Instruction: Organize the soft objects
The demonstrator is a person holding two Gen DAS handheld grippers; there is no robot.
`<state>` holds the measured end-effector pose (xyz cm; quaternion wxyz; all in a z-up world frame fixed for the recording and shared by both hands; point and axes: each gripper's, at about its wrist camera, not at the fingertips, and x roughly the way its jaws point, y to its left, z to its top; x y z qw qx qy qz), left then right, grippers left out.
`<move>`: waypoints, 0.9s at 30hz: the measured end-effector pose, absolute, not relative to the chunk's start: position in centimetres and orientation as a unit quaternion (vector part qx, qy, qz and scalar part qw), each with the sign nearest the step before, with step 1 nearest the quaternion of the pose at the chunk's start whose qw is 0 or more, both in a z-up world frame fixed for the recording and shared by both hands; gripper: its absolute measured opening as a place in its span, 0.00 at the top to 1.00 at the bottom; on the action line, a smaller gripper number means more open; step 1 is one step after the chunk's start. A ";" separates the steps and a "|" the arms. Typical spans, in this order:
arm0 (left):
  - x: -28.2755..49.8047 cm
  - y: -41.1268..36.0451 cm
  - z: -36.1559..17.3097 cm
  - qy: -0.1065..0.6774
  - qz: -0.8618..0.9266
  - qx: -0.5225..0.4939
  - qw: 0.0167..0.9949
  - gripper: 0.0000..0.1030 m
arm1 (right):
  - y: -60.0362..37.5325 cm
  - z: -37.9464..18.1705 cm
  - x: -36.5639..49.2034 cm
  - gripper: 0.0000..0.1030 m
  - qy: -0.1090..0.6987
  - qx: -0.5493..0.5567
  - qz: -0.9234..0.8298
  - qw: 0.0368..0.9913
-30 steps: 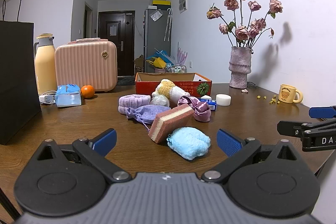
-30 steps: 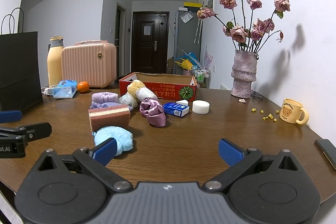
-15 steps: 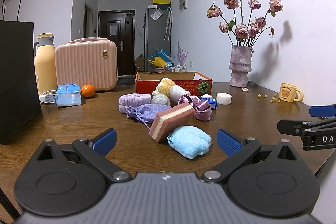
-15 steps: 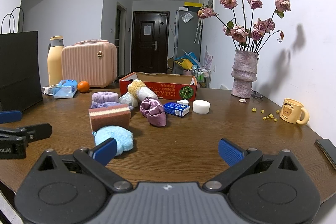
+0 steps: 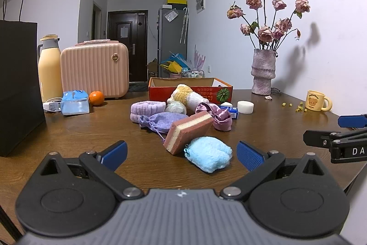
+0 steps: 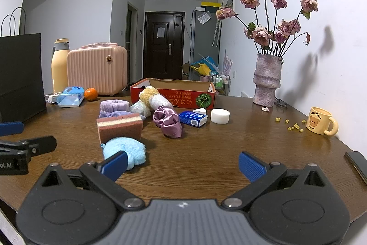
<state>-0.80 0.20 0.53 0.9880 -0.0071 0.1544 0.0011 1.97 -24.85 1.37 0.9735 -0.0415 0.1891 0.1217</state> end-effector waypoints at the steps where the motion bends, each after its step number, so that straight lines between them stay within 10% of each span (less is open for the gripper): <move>1: -0.8 0.2 0.5 0.154 0.001 -0.007 0.988 0.00 | -24.8 1.4 2.0 0.00 0.189 -0.041 0.122 0.973; 27: 0.2 1.2 -0.1 0.167 0.013 -0.017 0.986 0.00 | -23.5 0.7 3.6 0.00 0.206 -0.048 0.134 0.968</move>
